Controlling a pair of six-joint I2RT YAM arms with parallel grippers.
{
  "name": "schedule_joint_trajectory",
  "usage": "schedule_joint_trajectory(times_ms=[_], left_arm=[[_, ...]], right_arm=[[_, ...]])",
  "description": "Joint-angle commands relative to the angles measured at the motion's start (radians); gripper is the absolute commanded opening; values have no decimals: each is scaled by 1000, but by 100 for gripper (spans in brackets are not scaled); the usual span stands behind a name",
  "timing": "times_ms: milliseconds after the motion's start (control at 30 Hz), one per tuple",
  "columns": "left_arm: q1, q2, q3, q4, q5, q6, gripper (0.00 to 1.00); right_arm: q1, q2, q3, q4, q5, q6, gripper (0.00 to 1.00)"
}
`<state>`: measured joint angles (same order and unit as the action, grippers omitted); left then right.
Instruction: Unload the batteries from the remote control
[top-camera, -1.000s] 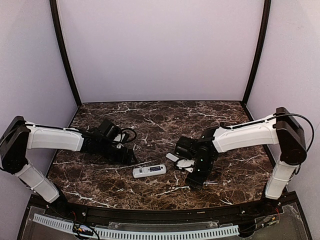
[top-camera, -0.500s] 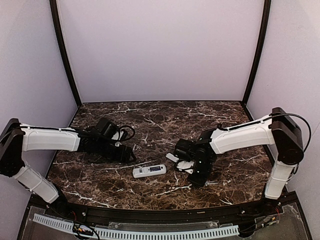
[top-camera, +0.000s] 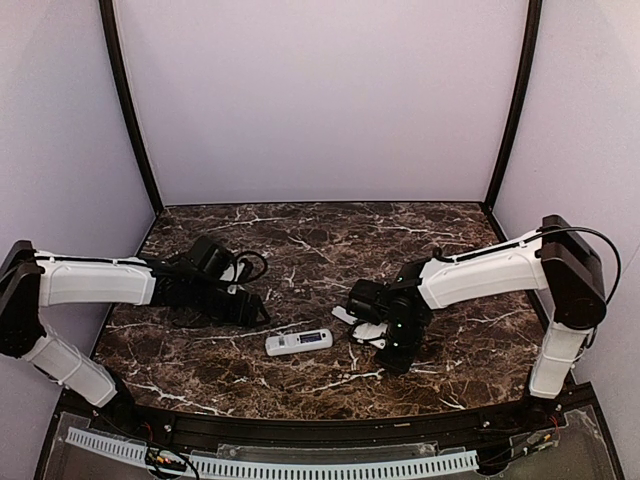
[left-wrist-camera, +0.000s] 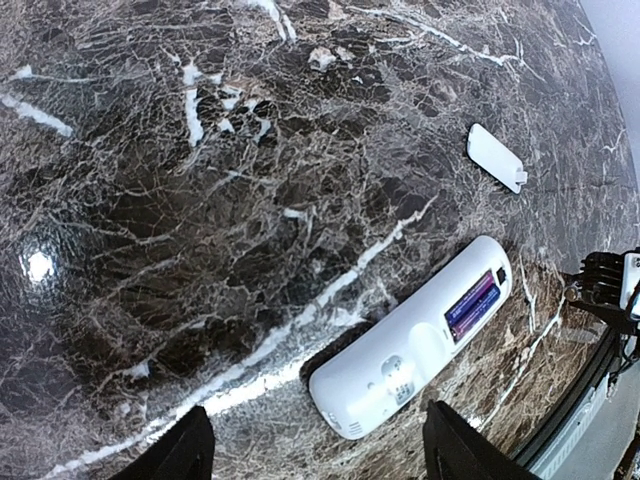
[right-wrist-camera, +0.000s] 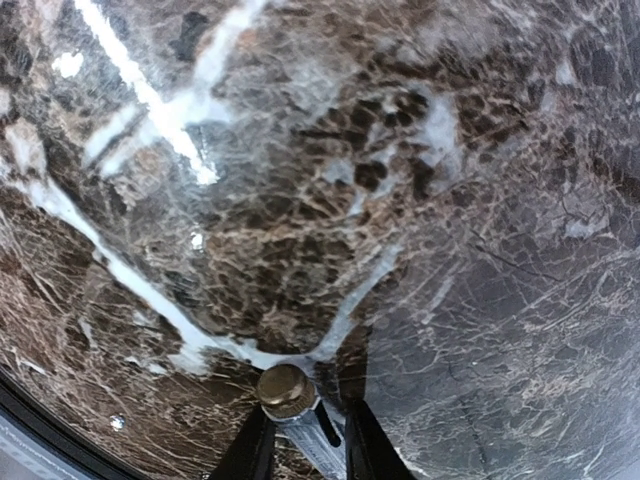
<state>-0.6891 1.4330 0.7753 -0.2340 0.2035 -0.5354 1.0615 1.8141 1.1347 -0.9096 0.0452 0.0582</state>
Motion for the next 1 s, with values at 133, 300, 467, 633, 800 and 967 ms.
schedule_joint_trajectory(times_ms=[133, 300, 467, 633, 800, 967], left_arm=[[4, -74, -22, -16, -14, 22, 72], [4, -110, -23, -18, -24, 36, 72], [4, -157, -25, -21, -51, 54, 71], [4, -229, -19, -25, -96, 79, 68], [4, -305, -41, 38, -143, 99, 67], [5, -346, -37, 137, -88, 133, 69]], right_arm=[[9, 18, 10, 9, 4, 0, 15], [10, 7, 42, 16, 12, -8, 8], [8, -29, 127, 27, 26, -10, 6], [-18, -82, 218, 62, 120, 41, 2], [-51, -155, 269, 182, 209, 202, 0], [-85, -266, 226, 367, 226, 368, 0]])
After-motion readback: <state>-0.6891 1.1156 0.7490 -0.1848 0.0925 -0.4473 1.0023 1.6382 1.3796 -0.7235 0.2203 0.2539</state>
